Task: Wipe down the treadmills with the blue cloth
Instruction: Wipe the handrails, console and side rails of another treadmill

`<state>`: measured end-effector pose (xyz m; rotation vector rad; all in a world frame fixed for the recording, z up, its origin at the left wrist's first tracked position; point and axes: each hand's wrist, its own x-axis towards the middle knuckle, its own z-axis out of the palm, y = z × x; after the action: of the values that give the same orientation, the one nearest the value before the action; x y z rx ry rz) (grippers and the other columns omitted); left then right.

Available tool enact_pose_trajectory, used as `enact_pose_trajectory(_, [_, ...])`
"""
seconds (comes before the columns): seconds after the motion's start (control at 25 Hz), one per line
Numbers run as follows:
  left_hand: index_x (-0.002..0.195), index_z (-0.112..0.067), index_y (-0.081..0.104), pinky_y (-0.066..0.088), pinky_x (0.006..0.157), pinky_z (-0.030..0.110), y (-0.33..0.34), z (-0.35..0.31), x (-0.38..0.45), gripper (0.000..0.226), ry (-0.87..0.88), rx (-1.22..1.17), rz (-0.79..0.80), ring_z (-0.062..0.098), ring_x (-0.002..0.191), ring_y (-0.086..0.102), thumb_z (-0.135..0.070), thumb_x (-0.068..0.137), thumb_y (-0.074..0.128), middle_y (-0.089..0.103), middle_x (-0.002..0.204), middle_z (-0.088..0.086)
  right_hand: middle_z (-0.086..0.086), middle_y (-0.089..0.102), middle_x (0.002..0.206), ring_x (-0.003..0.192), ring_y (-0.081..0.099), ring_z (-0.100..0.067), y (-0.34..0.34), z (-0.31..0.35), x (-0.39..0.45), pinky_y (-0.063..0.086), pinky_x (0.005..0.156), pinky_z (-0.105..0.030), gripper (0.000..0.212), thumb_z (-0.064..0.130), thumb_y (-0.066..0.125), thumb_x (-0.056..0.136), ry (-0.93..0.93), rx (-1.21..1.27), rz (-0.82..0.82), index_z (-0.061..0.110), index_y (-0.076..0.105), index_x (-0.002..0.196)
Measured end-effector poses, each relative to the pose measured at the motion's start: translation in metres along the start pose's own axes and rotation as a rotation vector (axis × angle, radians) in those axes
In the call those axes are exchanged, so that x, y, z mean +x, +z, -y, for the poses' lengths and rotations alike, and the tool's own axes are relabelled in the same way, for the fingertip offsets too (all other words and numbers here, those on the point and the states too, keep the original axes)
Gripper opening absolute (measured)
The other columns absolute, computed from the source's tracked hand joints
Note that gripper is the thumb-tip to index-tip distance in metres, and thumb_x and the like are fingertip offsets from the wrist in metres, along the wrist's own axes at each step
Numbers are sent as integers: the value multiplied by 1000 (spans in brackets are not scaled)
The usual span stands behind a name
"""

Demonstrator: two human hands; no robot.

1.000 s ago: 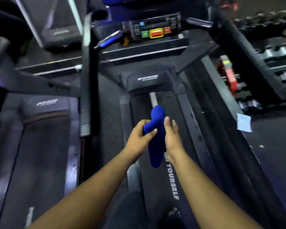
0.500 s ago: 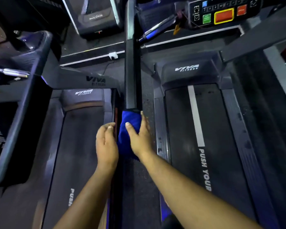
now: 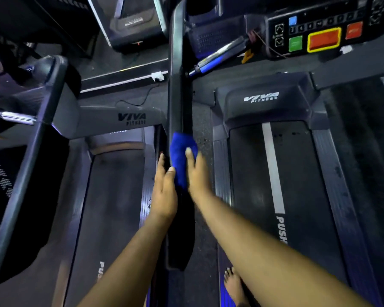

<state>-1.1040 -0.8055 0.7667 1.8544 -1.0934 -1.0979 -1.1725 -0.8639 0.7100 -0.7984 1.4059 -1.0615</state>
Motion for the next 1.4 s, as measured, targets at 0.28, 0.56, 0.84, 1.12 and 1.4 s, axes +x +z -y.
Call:
enact_pose_trajectory(0.28, [157, -23, 16, 16, 123, 27, 20, -34, 61, 78, 131, 206, -61, -4, 148, 14, -59, 90, 30, 16, 164, -11, 1, 4, 166, 153, 6, -18, 1, 3, 43, 8, 124, -48, 85, 62, 45, 90, -142, 73, 277, 25, 6, 157])
enact_pose_trajectory(0.56, [156, -23, 6, 9, 123, 23, 23, -30, 64, 70, 170, 412, -10, -2, 150, 4, -54, 96, 27, 5, 165, -12, -16, 13, 163, 152, 10, -27, 22, 66, 177, 8, 124, -37, 77, 41, 42, 95, -309, -103, 154, 0, 16, 153])
enact_pose_trajectory(0.84, [158, -21, 4, 15, 124, 33, 25, -34, 65, 81, 183, 522, -23, -1, 151, 3, -69, 94, 20, 2, 166, -13, -17, -1, 165, 153, -1, -31, 27, 74, 143, 2, 124, -41, 83, 32, 54, 97, -253, -269, 203, 4, 2, 156])
enact_pose_trajectory(1.12, [159, -24, 0, 18, 124, 39, 25, -36, 63, 80, 138, 598, -20, -5, 149, -3, -65, 93, 21, -3, 165, -17, -3, 0, 165, 153, -1, -20, 17, 65, 153, 2, 125, -41, 84, 49, 46, 92, -367, -188, 233, 13, 8, 157])
enact_pose_trajectory(1.4, [159, -25, 1, 11, 121, 28, 28, -37, 63, 79, 139, 674, -47, -5, 149, -4, -63, 93, 24, -3, 165, -17, -5, 48, 139, 110, 58, -15, 14, 62, 188, 36, 100, -27, 82, 51, 52, 84, 191, 0, 140, 11, 32, 152])
